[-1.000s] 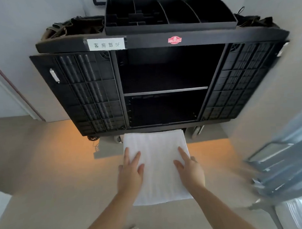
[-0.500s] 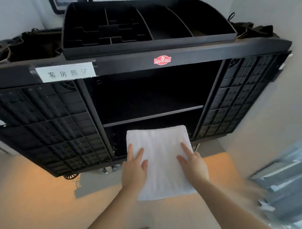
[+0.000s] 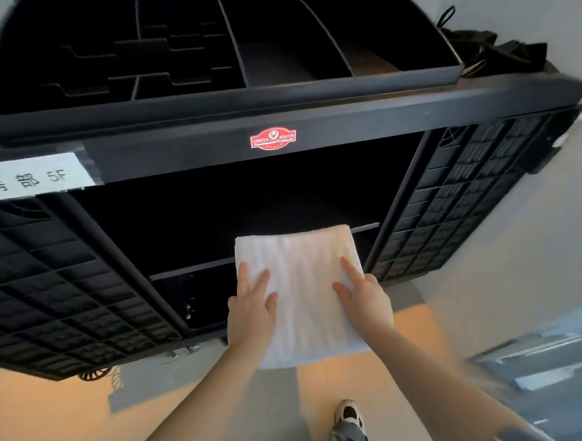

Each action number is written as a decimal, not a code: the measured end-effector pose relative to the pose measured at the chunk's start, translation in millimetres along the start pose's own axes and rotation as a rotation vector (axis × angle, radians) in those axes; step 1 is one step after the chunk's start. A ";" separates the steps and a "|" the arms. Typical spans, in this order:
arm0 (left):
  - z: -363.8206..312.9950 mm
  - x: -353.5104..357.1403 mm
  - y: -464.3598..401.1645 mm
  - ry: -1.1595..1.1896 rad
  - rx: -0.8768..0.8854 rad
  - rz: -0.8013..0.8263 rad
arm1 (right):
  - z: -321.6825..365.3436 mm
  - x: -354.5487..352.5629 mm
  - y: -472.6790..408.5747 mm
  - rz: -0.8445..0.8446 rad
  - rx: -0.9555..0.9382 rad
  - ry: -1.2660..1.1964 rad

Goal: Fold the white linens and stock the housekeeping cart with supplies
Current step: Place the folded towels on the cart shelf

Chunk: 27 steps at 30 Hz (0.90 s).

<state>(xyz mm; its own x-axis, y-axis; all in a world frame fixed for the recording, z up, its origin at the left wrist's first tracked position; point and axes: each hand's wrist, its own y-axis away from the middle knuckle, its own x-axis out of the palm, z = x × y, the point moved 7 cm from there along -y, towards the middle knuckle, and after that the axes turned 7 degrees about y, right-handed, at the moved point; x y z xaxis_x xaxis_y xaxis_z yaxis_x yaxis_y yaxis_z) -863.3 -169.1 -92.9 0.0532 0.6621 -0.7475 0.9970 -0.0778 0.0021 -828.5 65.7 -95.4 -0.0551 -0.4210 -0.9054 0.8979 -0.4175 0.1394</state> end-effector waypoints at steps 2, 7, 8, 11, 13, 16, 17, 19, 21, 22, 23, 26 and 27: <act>-13.2 14.1 -15.1 -0.003 -0.012 -0.024 | -8.8 -5.4 -26.4 0.007 -0.018 0.008; -50.3 51.9 -49.7 -0.041 -0.040 -0.066 | -37.8 -20.6 -89.0 0.063 -0.048 0.029; -56.9 59.2 -56.3 -0.050 -0.043 -0.071 | -42.9 -22.8 -99.2 0.070 -0.063 0.033; -70.1 77.6 -77.3 -0.064 -0.079 -0.072 | -53.2 -27.9 -127.8 0.099 -0.100 0.038; -75.2 86.7 -92.2 -0.076 -0.098 -0.068 | -56.4 -28.7 -146.2 0.115 -0.104 0.060; -79.1 95.8 -118.2 -0.091 -0.094 -0.061 | -54.1 -27.6 -172.7 0.129 -0.112 0.074; -79.5 98.0 -127.8 -0.092 -0.088 -0.060 | -51.6 -26.3 -182.2 0.130 -0.122 0.072; -78.9 101.1 -148.2 -0.079 -0.085 -0.061 | -44.1 -22.7 -201.6 0.120 -0.153 0.062; -76.4 104.0 -169.6 -0.045 -0.088 -0.063 | -38.5 -16.8 -223.8 0.093 -0.176 0.049; -74.4 105.4 -180.2 -0.030 -0.091 -0.064 | -36.7 -12.9 -236.6 0.083 -0.178 0.051; -71.7 107.3 -189.9 -0.017 -0.099 -0.065 | -36.6 -6.9 -249.8 0.086 -0.163 0.050; -61.2 115.6 -216.4 -0.016 -0.134 -0.065 | -37.2 17.9 -287.6 0.138 -0.089 0.039; -57.1 119.5 -224.4 -0.028 -0.148 -0.058 | -35.9 26.6 -297.1 0.138 -0.091 0.073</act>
<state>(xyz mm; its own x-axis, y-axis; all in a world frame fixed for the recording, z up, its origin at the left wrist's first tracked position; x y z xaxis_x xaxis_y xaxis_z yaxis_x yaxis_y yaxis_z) -1077.4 -30.0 -144.8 -0.0039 0.6411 -0.7674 0.9959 0.0721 0.0552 -1081.1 207.4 -175.3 0.1006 -0.4082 -0.9073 0.9307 -0.2838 0.2309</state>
